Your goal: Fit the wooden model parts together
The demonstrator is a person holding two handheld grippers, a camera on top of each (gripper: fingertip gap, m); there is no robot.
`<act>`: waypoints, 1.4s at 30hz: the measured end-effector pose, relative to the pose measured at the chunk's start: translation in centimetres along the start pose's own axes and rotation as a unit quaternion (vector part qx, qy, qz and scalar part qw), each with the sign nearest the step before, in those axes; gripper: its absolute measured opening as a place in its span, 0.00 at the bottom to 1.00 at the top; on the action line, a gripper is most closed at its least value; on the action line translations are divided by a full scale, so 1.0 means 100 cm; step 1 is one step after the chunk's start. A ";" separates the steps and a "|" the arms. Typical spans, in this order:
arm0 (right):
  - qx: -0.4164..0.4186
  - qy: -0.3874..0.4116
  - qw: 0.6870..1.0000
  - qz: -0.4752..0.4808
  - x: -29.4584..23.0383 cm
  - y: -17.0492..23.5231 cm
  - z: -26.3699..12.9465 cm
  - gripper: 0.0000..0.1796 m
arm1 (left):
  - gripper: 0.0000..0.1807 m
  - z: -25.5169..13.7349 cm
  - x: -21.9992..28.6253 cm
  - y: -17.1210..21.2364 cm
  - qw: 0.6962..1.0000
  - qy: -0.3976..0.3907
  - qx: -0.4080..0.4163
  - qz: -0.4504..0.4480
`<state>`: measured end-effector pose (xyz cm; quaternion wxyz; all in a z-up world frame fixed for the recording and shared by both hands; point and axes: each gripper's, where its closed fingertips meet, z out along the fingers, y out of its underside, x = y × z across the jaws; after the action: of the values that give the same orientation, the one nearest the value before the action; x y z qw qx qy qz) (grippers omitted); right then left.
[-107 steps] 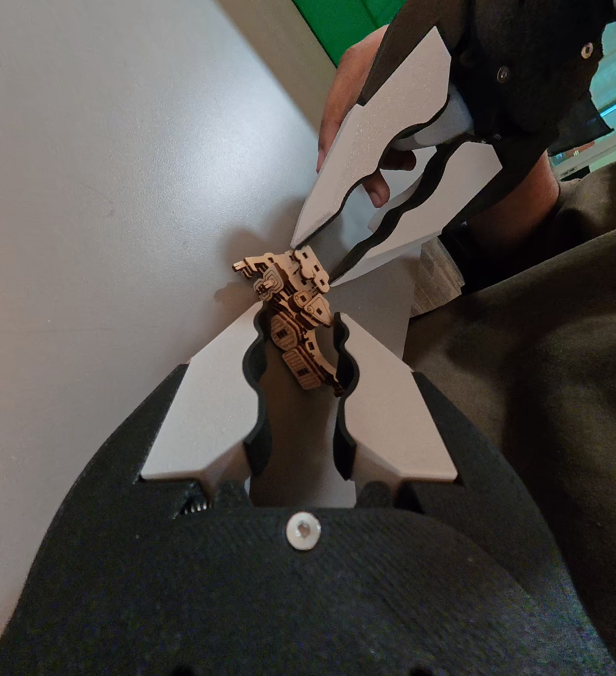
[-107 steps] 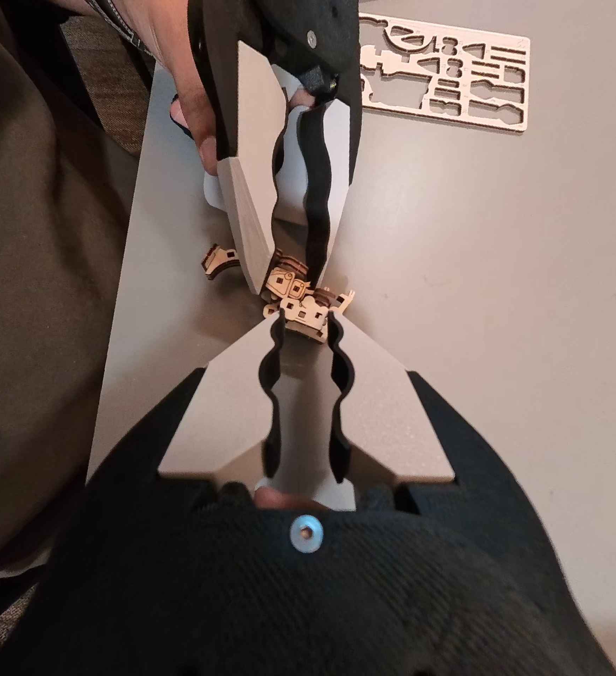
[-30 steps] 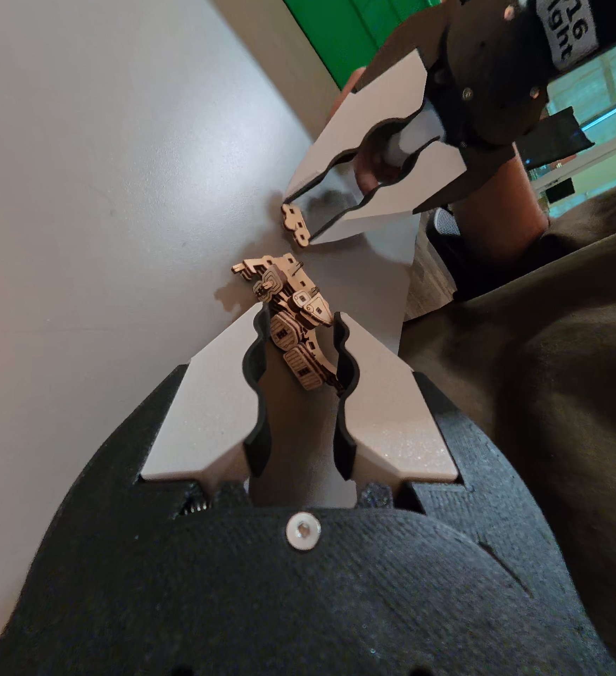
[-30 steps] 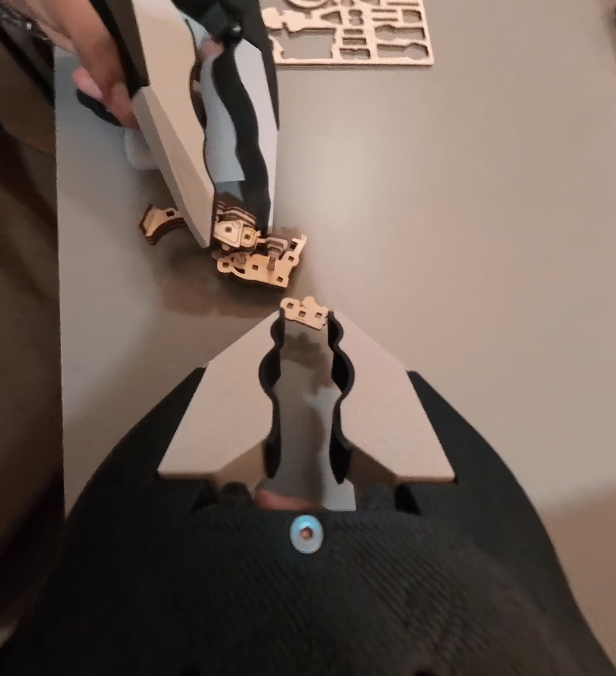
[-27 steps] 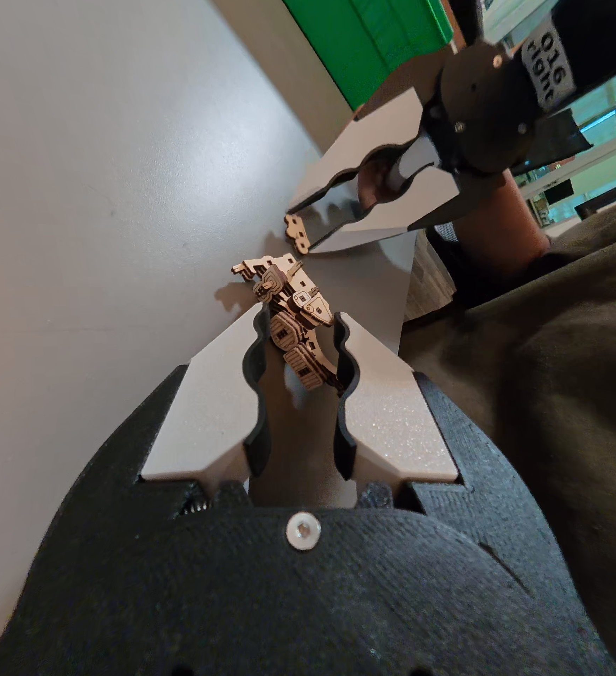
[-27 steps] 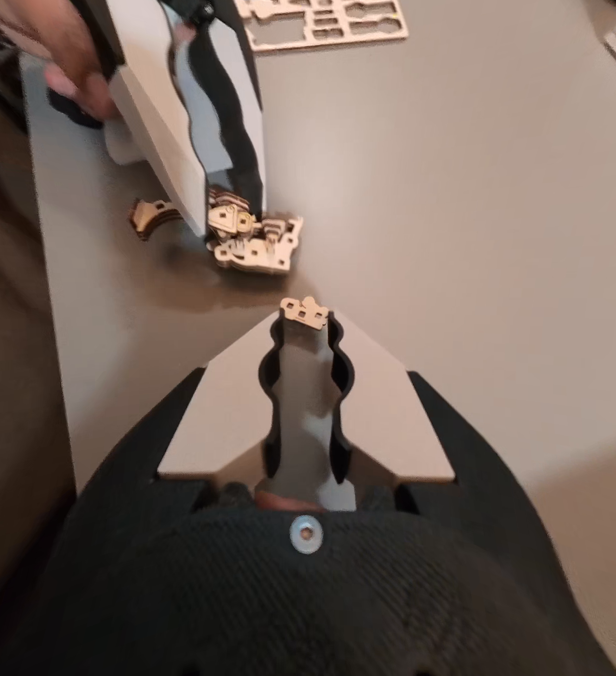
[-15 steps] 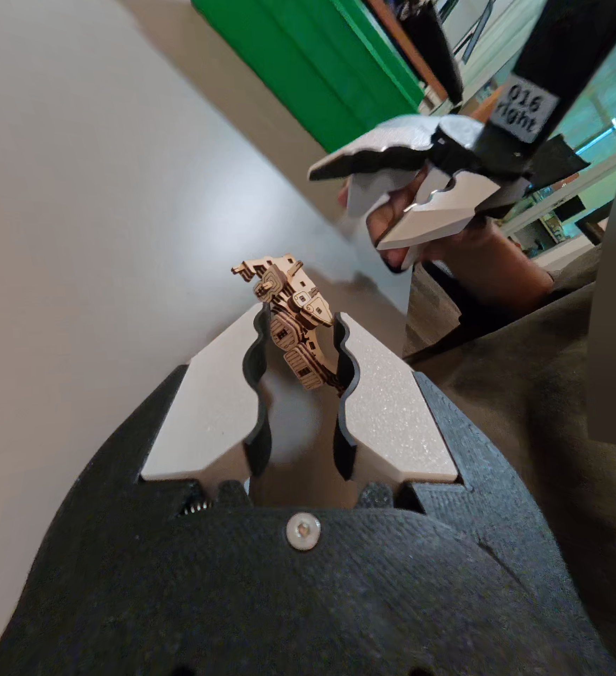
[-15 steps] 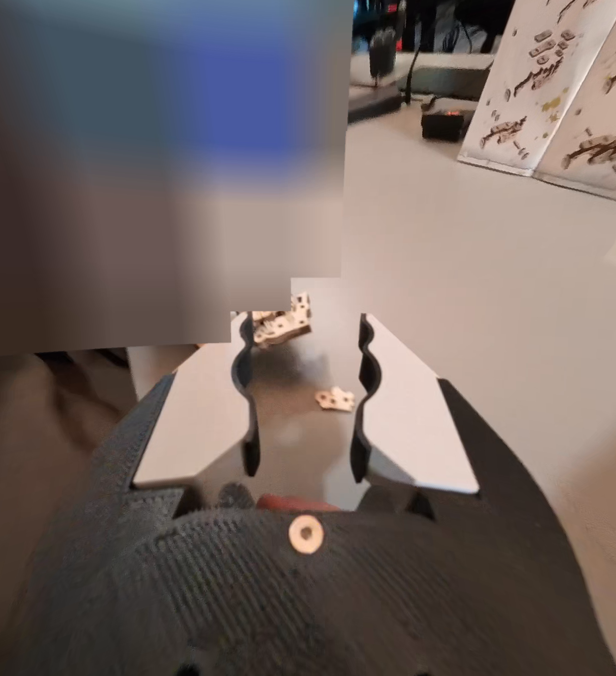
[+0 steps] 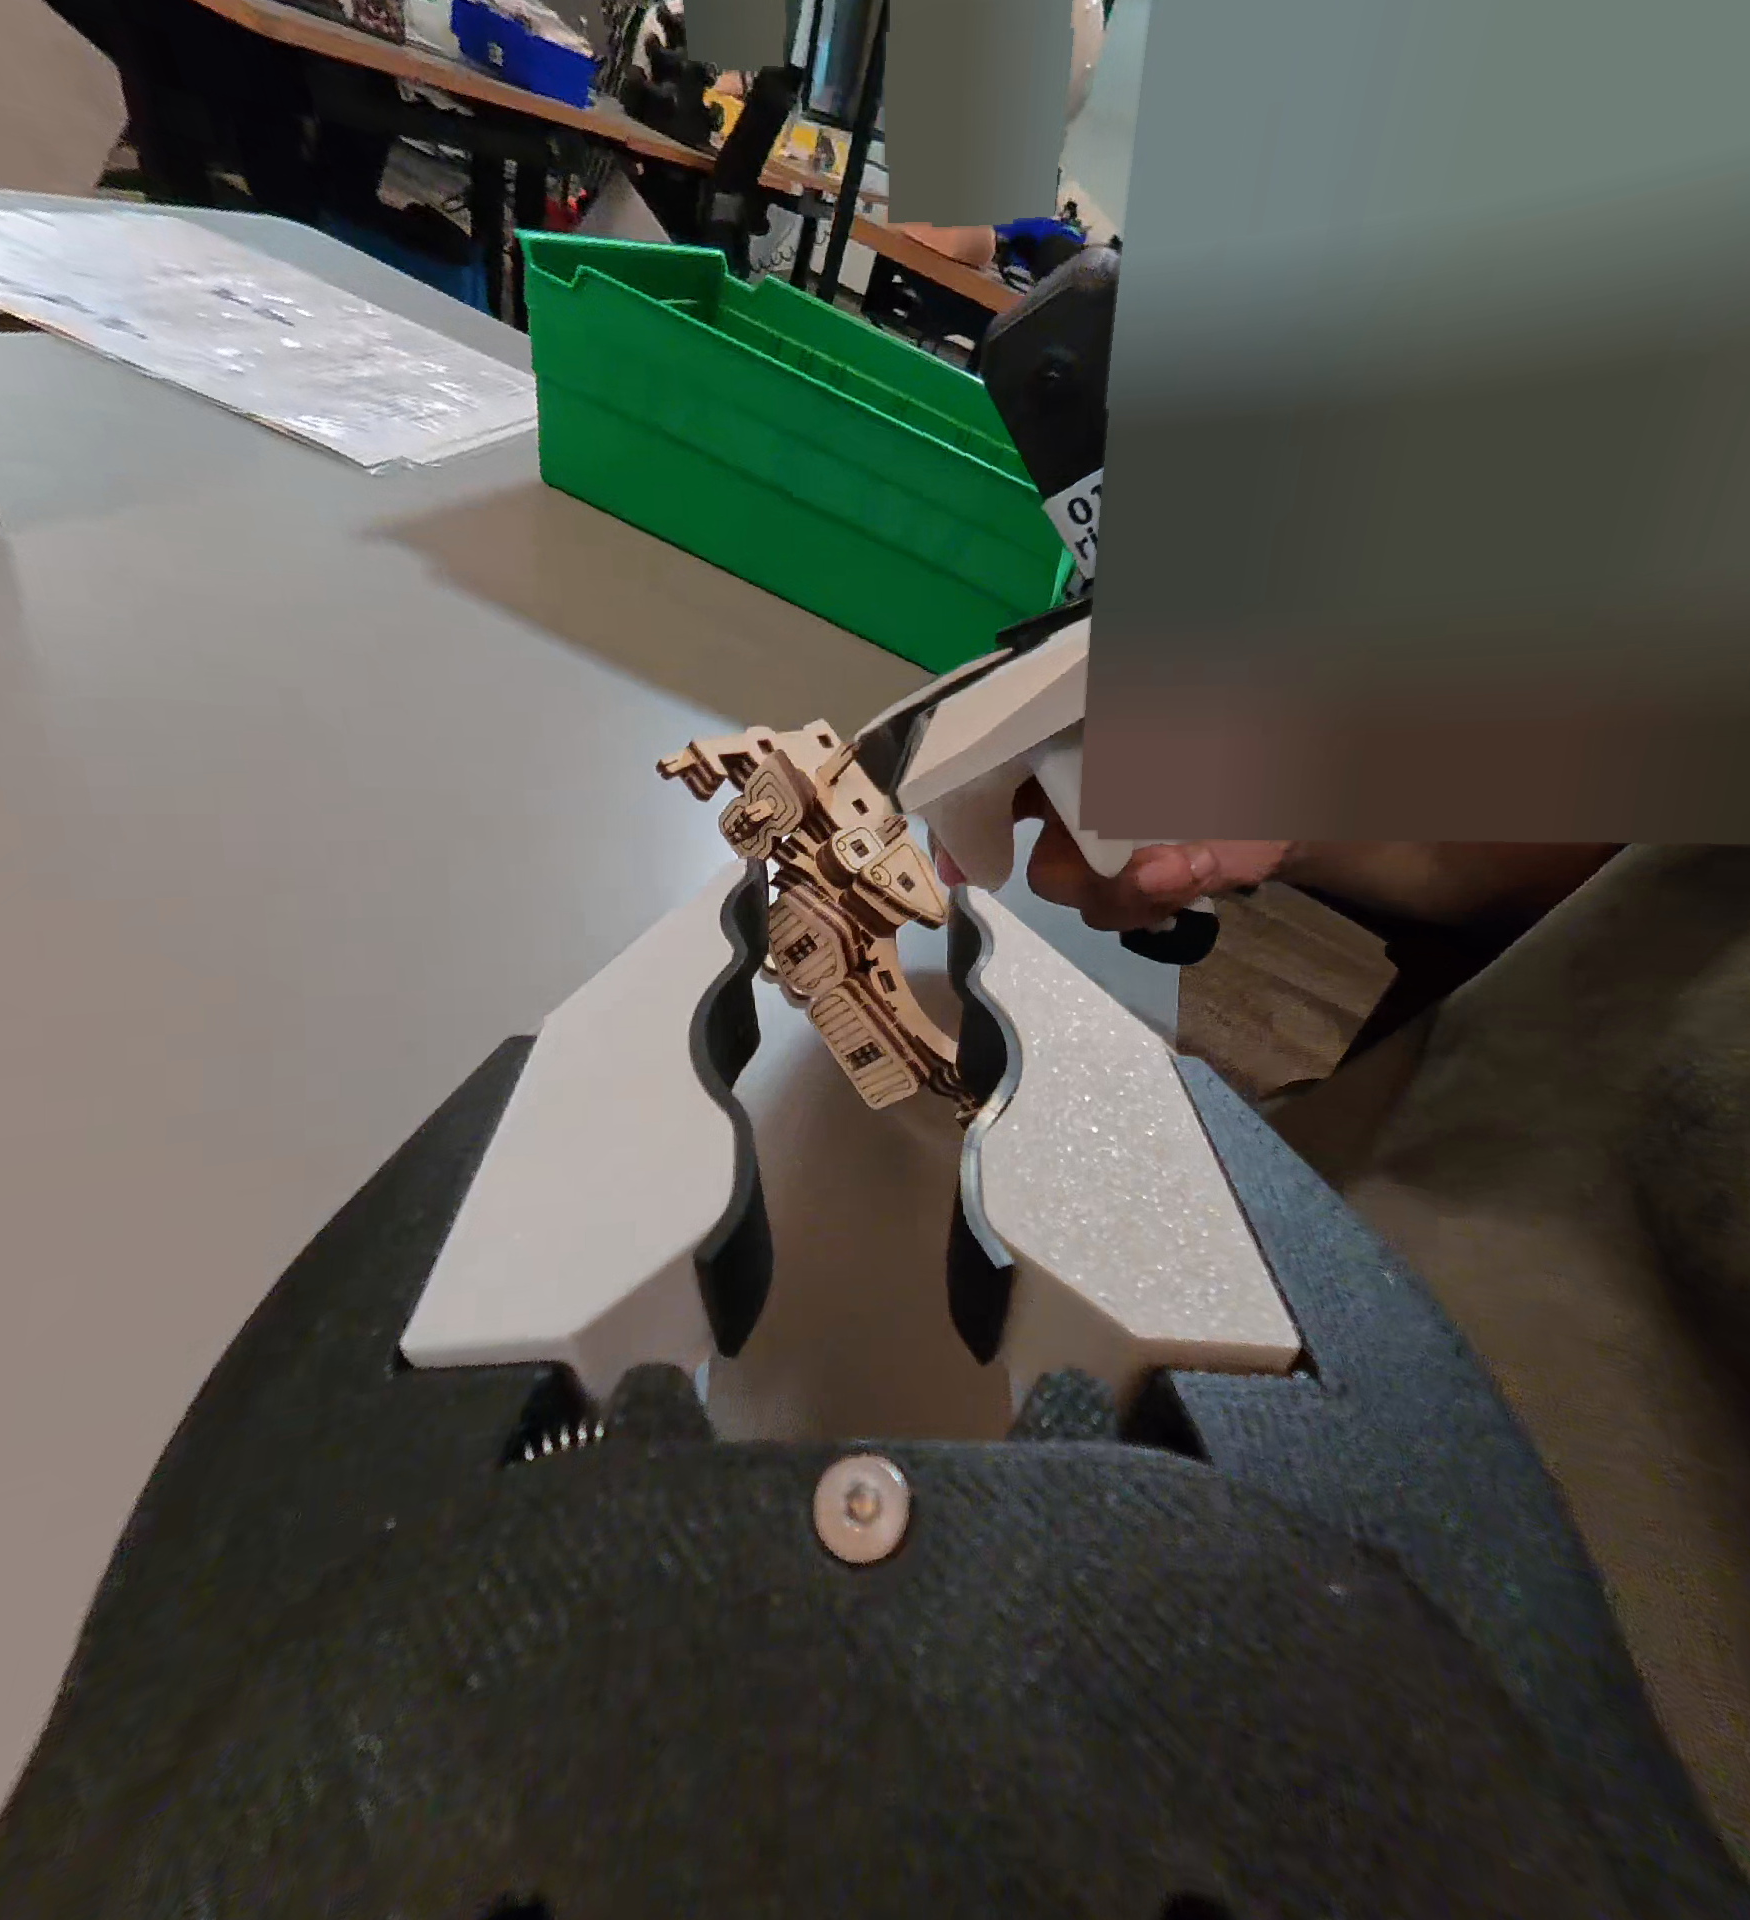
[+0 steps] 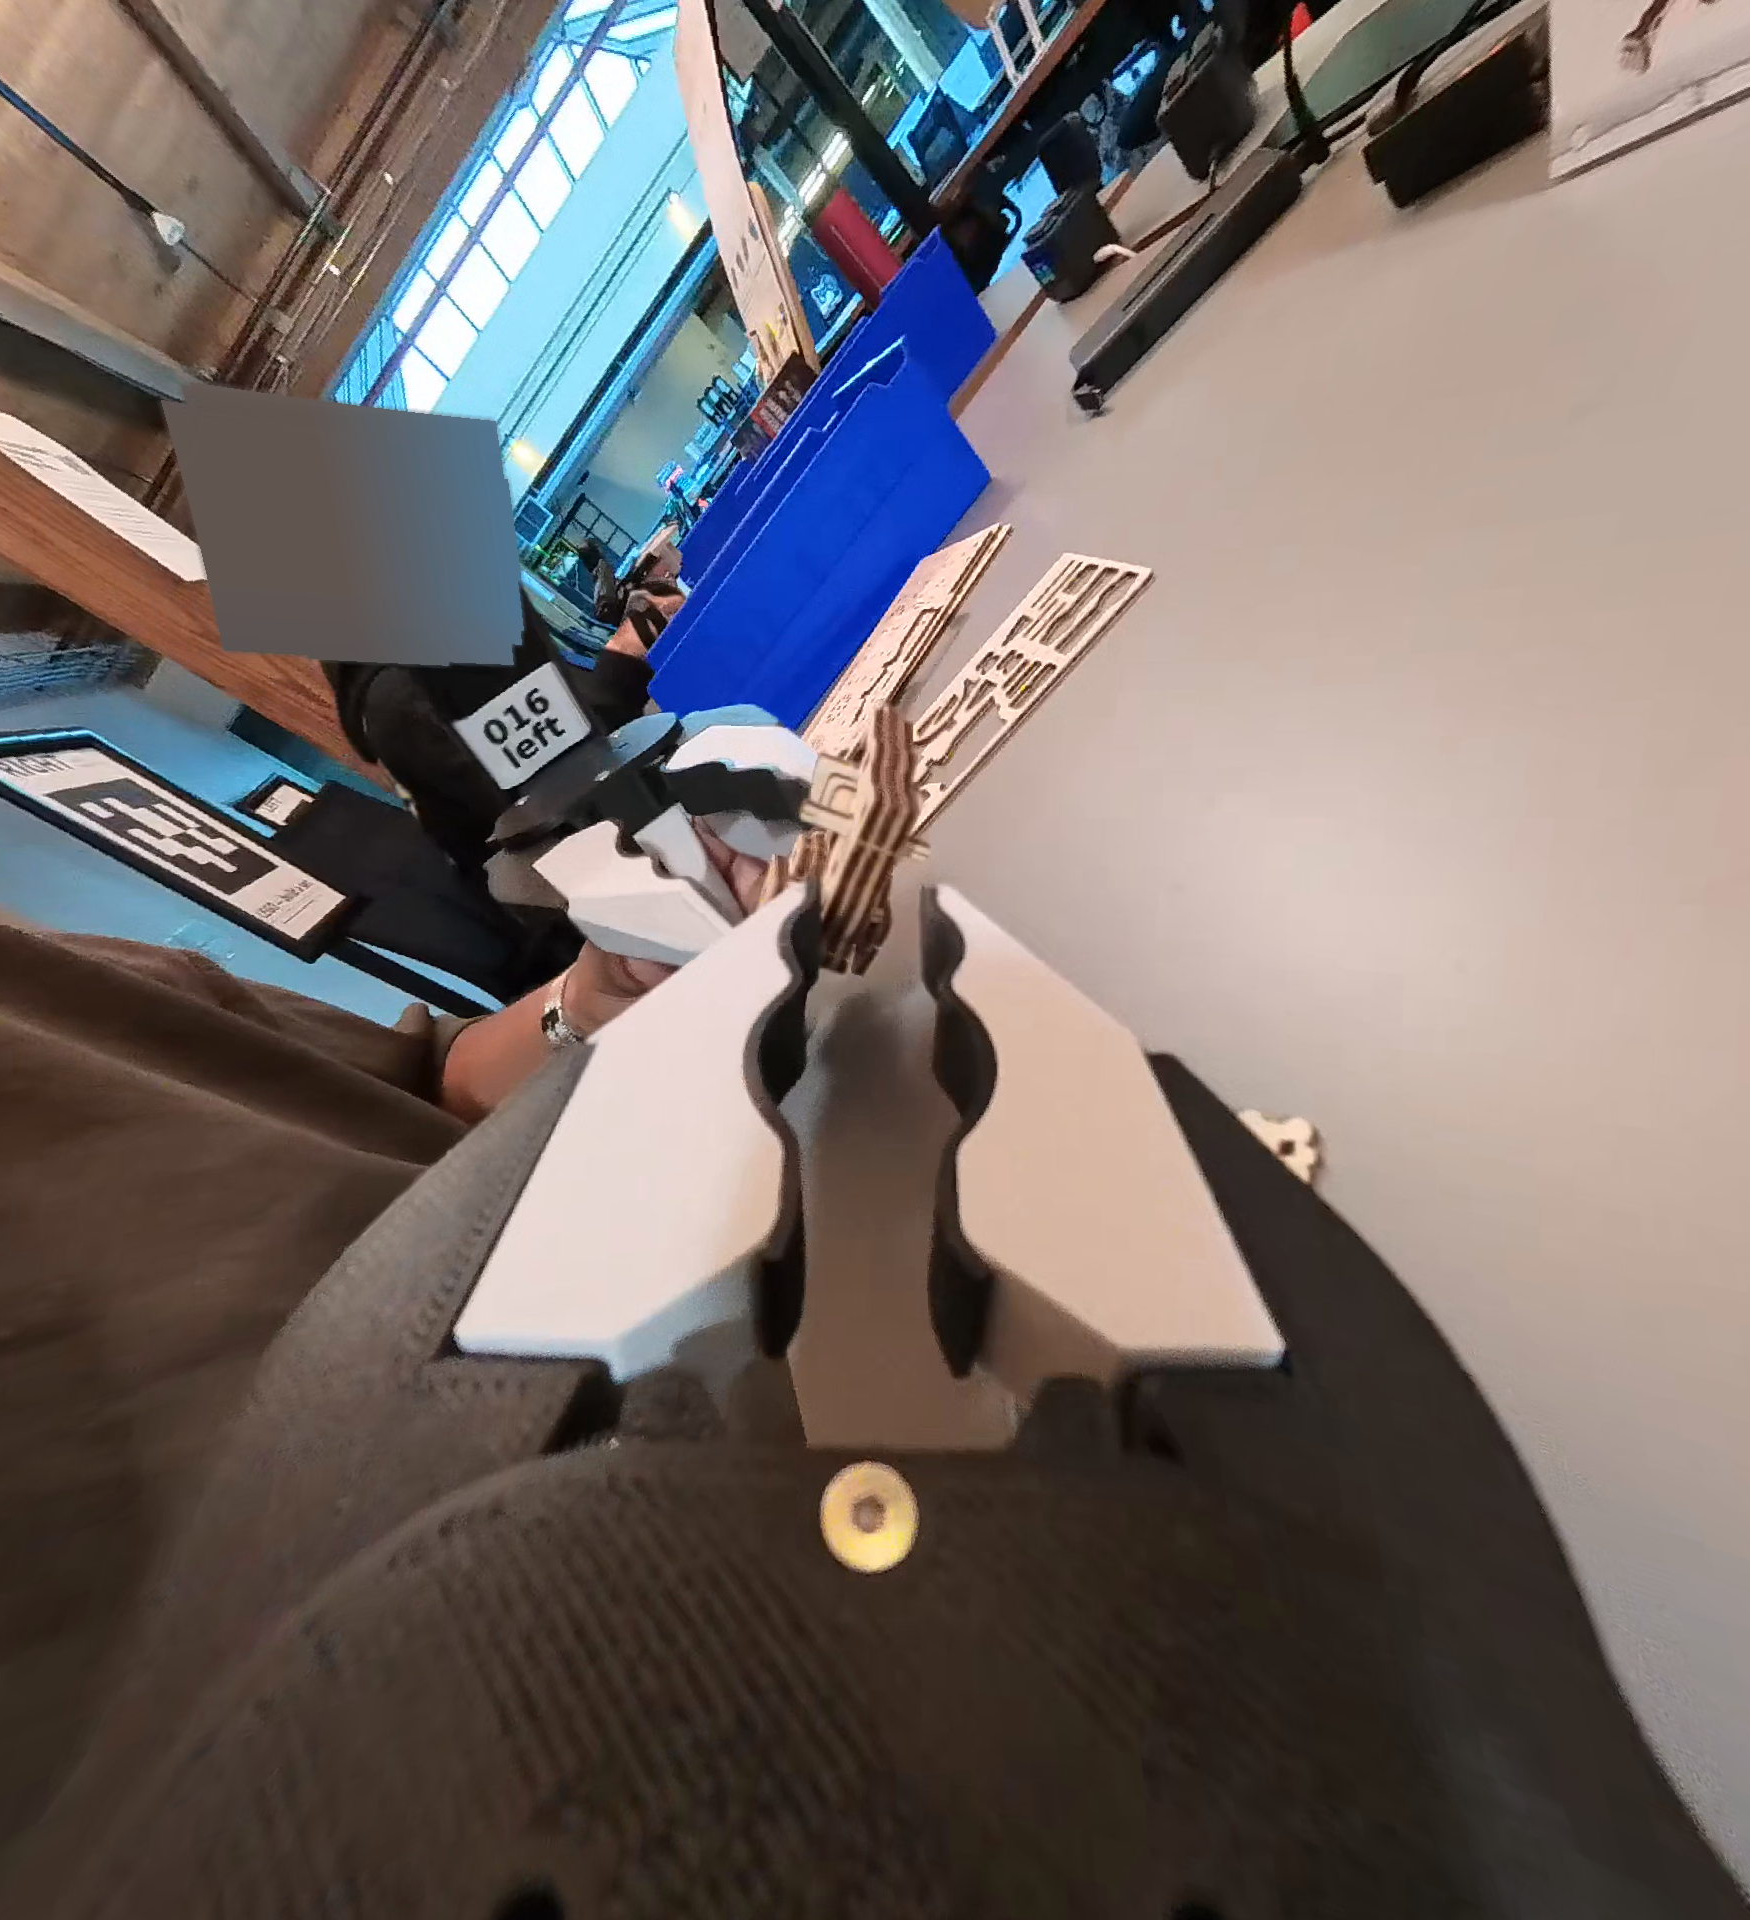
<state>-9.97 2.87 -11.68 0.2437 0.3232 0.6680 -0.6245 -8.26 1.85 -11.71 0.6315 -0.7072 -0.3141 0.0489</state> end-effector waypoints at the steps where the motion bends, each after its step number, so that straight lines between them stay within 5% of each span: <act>1: -0.001 -0.001 1.000 0.000 0.000 0.001 0.000 0.09 | 0.18 0.001 0.001 0.001 1.000 0.001 -0.004 0.003; 42: 0.034 0.080 0.995 -0.049 0.007 -0.004 0.006 0.04 | 0.17 0.010 -0.015 0.023 0.995 -0.071 -0.073 -0.005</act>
<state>-10.75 2.31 -11.98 0.1477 0.3472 0.6787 -0.6301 -9.02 1.91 -14.54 0.5544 -0.7449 -0.3641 0.0726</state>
